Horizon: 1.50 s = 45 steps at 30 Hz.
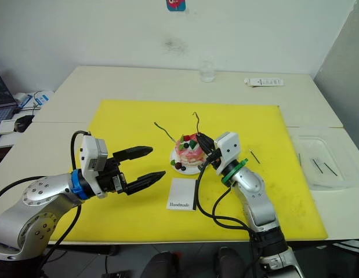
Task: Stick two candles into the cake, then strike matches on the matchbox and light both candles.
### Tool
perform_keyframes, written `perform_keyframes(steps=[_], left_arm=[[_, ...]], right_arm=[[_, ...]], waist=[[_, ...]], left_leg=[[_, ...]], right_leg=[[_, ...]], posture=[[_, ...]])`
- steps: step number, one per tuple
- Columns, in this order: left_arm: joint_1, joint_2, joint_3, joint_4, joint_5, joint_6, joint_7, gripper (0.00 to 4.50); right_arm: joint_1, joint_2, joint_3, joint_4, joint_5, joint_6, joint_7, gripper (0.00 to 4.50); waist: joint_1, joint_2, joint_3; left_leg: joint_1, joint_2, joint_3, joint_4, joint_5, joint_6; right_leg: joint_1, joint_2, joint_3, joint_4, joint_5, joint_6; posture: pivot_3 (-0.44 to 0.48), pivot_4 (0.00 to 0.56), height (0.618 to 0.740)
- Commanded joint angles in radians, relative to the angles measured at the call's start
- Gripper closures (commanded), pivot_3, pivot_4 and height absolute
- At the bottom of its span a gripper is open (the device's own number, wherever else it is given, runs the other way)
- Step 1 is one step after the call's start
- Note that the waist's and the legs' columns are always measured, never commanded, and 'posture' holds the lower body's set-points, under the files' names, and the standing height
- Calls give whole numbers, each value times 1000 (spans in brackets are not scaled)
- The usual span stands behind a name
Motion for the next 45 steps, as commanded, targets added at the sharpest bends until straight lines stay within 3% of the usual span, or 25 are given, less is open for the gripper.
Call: perform_keyframes(steps=[1,24,44,45], left_arm=[[-16,8,-1,-19,-1,-4,2,0],[-32,8,-14,-15,6,-2,-2,0],[-21,0,-38,-9,31,-30,-12,0],[-22,0,-39,-9,32,-32,-14,0]], right_arm=[[5,8,-3,-2,-6,-35,-6,4465],[62,28,-23,95,-13,-123,-20,4465],[46,46,-4,10,-8,-53,-22,4465],[41,48,-9,2,-8,-60,-28,4255]], waist=[[0,0,0],[0,0,0],[0,0,0],[0,0,0]], left_leg=[[0,0,0,0,0,0],[0,0,0,0,0,0],[1,0,0,0,0,0],[1,0,0,0,0,0]], right_leg=[[0,0,0,0,0,0],[0,0,0,0,-1,1],[0,0,0,0,0,1],[0,0,0,0,0,1]], posture=[[0,150,740],[0,150,740],[0,150,740],[0,150,740]])
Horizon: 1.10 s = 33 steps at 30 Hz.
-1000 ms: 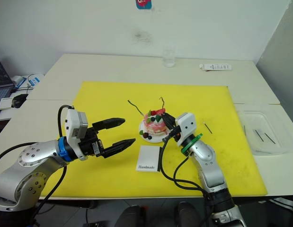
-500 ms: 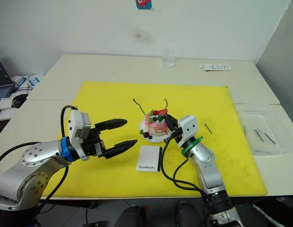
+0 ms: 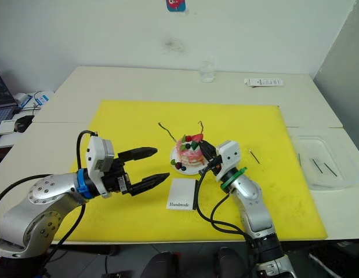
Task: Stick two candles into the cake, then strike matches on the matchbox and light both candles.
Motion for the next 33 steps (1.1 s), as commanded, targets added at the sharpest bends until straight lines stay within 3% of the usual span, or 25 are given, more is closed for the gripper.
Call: perform_keyframes(steps=[1,6,17,21,24,27,30,33], left_arm=[[-6,-1,1,-10,7,-28,-10,0],[-19,2,-18,-12,32,-48,-23,0],[-53,19,-24,-2,55,-7,11,0],[-73,77,66,18,-97,184,24,0],[-100,232,124,78,-397,569,2,0],[-144,297,123,168,-530,740,-4,0],[-200,302,72,252,-554,860,25,0],[-261,240,15,321,-555,939,63,0]], right_arm=[[-25,4,-11,-59,7,-6,-10,3989],[-43,-3,-9,-83,-3,2,-17,2398],[2,-96,-27,-280,42,133,13,2398],[66,-205,-61,-425,107,241,73,2398],[120,-337,-80,-533,170,342,163,2398],[172,-473,-90,-600,218,382,271,2398],[187,-577,-82,-615,240,410,355,2963],[158,-673,-17,-579,163,439,401,4000]], waist=[[0,0,0],[0,0,0],[1,0,0],[1,0,0],[-1,0,1],[-1,2,2],[0,2,2],[0,2,2]], left_leg=[[0,0,0,0,0,0],[0,0,0,0,0,0],[-1,0,0,0,0,0],[-1,0,0,-1,0,0],[-1,0,-1,-1,0,0],[1,0,-1,-1,0,0],[1,-1,-1,-1,0,0],[1,-2,-1,0,0,0]], right_leg=[[0,0,0,0,0,0],[0,0,0,0,0,0],[0,0,0,0,0,0],[0,0,-1,-1,0,0],[-1,0,-1,0,0,0],[0,0,-1,-1,-1,0],[0,1,-2,0,-1,0],[0,2,-2,0,0,0]], posture=[[0,150,740],[0,150,740],[0,150,740],[0,150,740],[0,150,740],[0,150,740],[0,150,740],[0,150,740]])
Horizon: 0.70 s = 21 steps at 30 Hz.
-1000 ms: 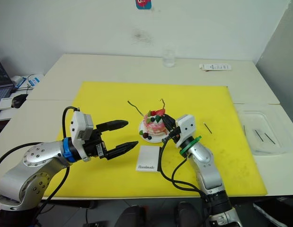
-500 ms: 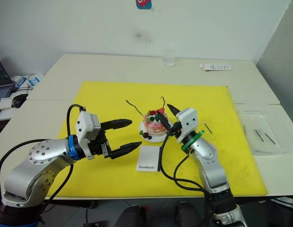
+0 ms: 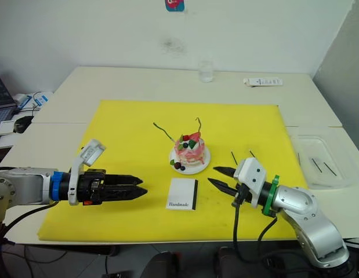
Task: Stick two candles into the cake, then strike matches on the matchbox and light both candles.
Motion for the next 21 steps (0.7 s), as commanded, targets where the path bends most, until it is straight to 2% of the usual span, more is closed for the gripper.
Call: perform_keyframes(steps=[1,4,11,21], left_arm=[[-58,-58,-58,54,-8,74,34,0],[-93,-109,-113,84,45,73,50,0],[-146,-231,-154,169,126,73,98,0],[-136,-330,-195,204,210,50,90,0]], right_arm=[[-45,-79,69,7,-75,37,51,4400],[-91,-97,134,25,-121,89,45,4459],[-170,-44,217,59,-172,164,20,4459],[-271,40,305,179,-256,195,12,4459]], waist=[[0,0,0],[0,-1,0],[1,-1,0],[6,-1,-1]], left_leg=[[0,0,0,0,0,0],[-1,-1,1,0,0,0],[-2,0,0,0,0,0],[-2,-2,0,1,0,0]], right_leg=[[0,0,0,0,0,0],[0,0,1,0,0,0],[-1,0,0,-1,0,0],[0,-1,1,0,0,0]], posture=[[0,150,740],[0,150,740],[0,150,740],[0,150,740]])
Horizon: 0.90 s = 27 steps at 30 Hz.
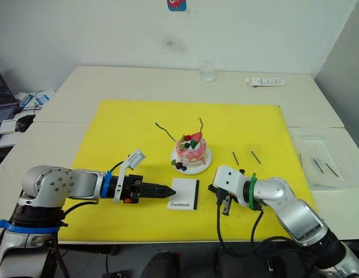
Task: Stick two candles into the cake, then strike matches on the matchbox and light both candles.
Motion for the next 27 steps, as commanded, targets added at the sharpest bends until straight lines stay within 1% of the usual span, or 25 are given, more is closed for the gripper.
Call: perform_keyframes(steps=[1,5,9,19,27], left_arm=[[7,-37,-19,34,30,-3,3,0],[24,-56,-11,39,44,1,8,0],[46,-68,-1,22,45,10,12,0],[79,-105,21,-14,49,21,27,0],[87,-124,34,-27,48,21,36,0]], right_arm=[[-36,23,28,14,-23,10,4,4459],[-57,56,58,36,-36,24,15,4459],[-74,98,74,17,-17,60,18,4459],[-97,157,71,-27,8,145,13,4459],[-111,188,74,-31,30,171,5,4459]], waist=[[4,0,0],[9,0,-1],[9,1,-2],[12,1,-3],[20,1,-3]], left_leg=[[0,-1,0,0,0,0],[0,-1,0,1,0,0],[1,0,0,0,0,0],[1,-1,0,0,0,0],[1,-1,0,0,0,0]], right_leg=[[0,-1,0,0,0,0],[1,-1,0,0,0,1],[1,-1,0,0,1,1],[1,-1,0,0,1,1],[1,-1,0,0,1,1]], posture=[[0,150,740],[0,150,740],[0,150,740],[0,150,740],[0,150,740]])
